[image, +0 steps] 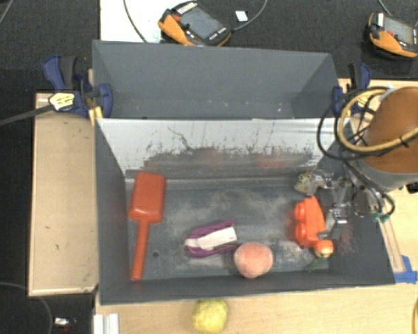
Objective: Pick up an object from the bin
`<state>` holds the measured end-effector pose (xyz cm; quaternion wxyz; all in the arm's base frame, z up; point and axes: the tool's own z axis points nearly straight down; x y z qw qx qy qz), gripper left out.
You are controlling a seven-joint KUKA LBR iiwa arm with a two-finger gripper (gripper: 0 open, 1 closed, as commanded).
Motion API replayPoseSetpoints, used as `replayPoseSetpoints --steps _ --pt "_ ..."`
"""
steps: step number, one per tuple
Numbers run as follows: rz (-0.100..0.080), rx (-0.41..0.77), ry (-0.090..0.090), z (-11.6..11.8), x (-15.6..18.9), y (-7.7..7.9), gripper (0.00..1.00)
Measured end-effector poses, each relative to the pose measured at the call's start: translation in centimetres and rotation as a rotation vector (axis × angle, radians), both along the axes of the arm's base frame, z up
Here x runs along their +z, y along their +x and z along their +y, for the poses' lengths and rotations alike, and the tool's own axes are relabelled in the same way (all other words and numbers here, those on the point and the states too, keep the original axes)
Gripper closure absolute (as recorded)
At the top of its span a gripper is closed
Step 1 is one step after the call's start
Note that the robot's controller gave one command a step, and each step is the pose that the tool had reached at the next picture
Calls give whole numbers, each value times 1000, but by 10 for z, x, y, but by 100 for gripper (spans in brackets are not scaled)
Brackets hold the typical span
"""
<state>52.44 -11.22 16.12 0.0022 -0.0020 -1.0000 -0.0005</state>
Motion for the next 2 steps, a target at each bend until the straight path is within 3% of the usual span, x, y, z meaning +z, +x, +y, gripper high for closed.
replayPoseSetpoints --steps 1,2 --pt "-7 7 -2 0 4 2 0" --pt "-28 606 -1 -29 -85 14 0"
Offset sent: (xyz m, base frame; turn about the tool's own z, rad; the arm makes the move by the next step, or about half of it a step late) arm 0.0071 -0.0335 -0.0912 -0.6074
